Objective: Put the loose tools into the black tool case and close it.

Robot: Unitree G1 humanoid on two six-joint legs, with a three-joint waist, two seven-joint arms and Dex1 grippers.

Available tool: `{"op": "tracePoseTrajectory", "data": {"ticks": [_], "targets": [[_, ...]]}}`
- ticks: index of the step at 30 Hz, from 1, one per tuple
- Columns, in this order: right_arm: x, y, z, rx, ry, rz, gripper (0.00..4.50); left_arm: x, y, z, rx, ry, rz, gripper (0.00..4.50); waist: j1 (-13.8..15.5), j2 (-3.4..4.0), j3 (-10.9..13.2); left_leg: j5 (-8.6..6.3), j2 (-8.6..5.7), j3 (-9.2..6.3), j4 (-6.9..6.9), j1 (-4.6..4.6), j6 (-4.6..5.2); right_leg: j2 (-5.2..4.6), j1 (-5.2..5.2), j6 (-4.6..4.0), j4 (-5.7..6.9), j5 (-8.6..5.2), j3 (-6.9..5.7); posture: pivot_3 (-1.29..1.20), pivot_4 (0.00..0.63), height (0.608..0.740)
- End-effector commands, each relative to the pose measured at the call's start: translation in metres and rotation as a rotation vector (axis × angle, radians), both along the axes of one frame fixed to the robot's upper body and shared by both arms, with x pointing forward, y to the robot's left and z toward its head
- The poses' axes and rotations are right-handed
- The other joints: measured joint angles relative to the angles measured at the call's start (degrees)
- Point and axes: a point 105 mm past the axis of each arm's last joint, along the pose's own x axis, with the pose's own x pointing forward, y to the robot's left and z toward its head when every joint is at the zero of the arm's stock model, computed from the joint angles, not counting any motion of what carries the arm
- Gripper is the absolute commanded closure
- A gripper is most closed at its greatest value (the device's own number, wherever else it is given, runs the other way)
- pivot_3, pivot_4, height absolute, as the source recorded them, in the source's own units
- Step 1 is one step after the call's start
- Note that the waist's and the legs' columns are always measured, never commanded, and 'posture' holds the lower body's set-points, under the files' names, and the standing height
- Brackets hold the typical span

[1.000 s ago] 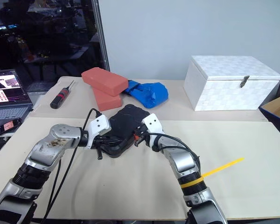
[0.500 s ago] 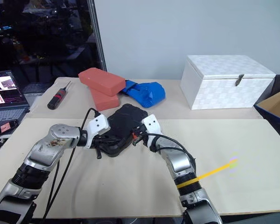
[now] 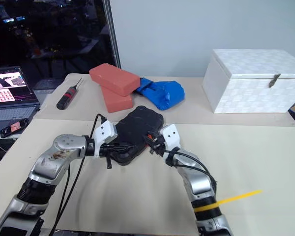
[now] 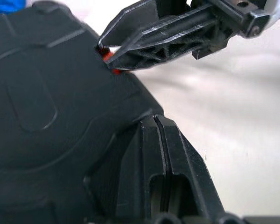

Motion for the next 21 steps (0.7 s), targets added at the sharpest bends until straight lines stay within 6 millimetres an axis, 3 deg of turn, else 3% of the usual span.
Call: {"op": "tracePoseTrajectory", "data": {"ticks": [1,4,6,9,11,14,19,21], "targets": [[-0.021,-0.016,0.031,0.003,-0.083,0.026,1.44,-0.002,0.005,-0.008,-0.062,0.014,0.052,4.5,0.4,-0.01,0.0,-0.07,-0.02,0.03,0.0,-0.07,0.03,0.02,-0.06,0.02,0.05,0.04,-0.01,0.0,0.15,0.74],[-0.044,-0.034,0.029,-0.056,-0.015,0.055,0.43,-0.006,0.008,0.001,-0.131,0.007,0.06,4.5,1.6,-0.05,0.1,-0.35,-0.02,0.05,0.02,-0.18,0.08,0.11,-0.08,-0.1,0.1,-0.12,-0.16,0.0,0.15,0.74],[-0.049,-0.044,0.021,-0.094,0.043,0.032,0.02,-0.008,0.011,0.002,-0.141,0.028,0.062,4.5,1.6,-0.38,0.3,-0.61,-0.03,0.0,0.15,-0.29,0.33,0.14,-0.05,-0.02,0.08,-0.27,-0.18,0.0,0.15,0.74],[-0.05,-0.051,0.012,-0.12,0.105,0.003,0.56,-0.005,0.018,-0.006,-0.108,0.066,0.093,4.5,0.9,-0.51,0.5,-0.72,-0.02,0.04,0.36,-0.36,0.41,0.17,-0.04,0.03,0.04,-0.31,-0.14,0.0,0.15,0.74],[-0.043,-0.049,0.001,-0.156,0.146,-0.004,1.27,-0.005,0.02,-0.016,-0.051,0.09,0.093,4.5,0.6,-0.59,0.7,-0.73,-0.02,0.04,0.41,-0.35,0.39,0.18,-0.03,0.38,0.06,-0.5,-0.14,0.0,0.15,0.74],[-0.033,-0.043,-0.006,-0.178,0.171,-0.004,2.3,-0.007,0.022,-0.027,0.02,0.122,0.089,4.5,0.4,-0.67,0.7,-0.72,0.04,0.01,0.51,-0.1,0.39,0.24,0.17,0.22,0.1,-0.5,-0.15,0.0,0.15,0.74],[-0.02,-0.03,-0.015,-0.213,0.189,0.018,4.06,-0.007,0.023,-0.031,0.047,0.133,0.092,4.5,0.1,-0.68,0.7,-0.71,0.04,0.01,0.64,0.08,0.39,0.24,0.36,-0.05,0.13,-0.57,-0.13,0.0,0.15,0.74],[-0.015,-0.023,-0.019,-0.22,0.198,0.029,4.49,-0.007,0.023,-0.031,0.054,0.136,0.088,4.5,0.1,-0.69,0.7,-0.72,0.03,0.03,0.64,0.16,0.39,0.25,0.43,-0.02,0.13,-0.56,-0.09,0.0,0.15,0.74]]}}
